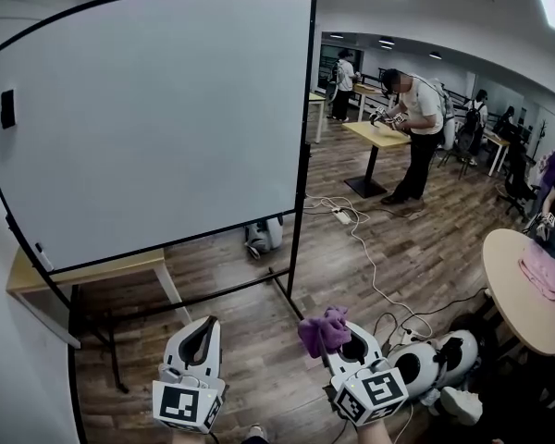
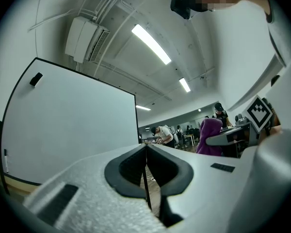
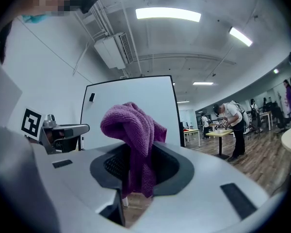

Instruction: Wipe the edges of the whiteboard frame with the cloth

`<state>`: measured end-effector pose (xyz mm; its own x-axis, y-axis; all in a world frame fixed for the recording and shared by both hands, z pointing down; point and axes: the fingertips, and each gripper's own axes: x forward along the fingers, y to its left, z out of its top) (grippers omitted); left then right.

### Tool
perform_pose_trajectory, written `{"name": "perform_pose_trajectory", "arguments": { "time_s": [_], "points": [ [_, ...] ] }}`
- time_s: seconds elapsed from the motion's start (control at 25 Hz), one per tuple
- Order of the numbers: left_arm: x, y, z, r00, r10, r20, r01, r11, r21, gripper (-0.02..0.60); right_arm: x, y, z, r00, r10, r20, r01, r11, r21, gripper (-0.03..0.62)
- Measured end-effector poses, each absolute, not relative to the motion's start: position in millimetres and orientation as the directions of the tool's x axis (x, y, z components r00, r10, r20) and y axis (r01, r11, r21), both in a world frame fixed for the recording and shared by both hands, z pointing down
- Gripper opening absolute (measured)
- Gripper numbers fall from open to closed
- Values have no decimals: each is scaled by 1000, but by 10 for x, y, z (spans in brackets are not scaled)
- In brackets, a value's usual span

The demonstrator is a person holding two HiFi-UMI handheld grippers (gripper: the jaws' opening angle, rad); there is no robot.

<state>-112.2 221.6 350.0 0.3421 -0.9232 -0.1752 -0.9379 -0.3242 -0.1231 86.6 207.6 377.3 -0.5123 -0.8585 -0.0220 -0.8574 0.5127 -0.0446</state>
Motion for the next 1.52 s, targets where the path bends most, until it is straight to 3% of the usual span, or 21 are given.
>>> {"name": "perform_pose_trajectory", "arguments": {
  "time_s": [0.4, 0.68, 1.12, 1.52],
  "points": [
    [-1380, 1927, 3488, 375, -908, -187, -926, -356, -129, 18, 504, 1969, 3607, -514, -853, -96, -856, 503, 118, 109],
    [-1505, 1692, 3480, 415, -888, -197, -908, -391, -148, 18, 358, 1743, 3686, -489, -869, -68, -872, 490, 6, 109],
    [-1457, 1400, 3450, 474, -854, -213, -880, -451, -151, 18, 327, 1580, 3649, -446, -893, -62, -895, 447, 8, 110],
    [-1382, 942, 3454, 448, -868, -211, -893, -426, -144, 18, 523, 1044, 3671, -422, -905, -57, -906, 423, -6, 112]
  ]
}}
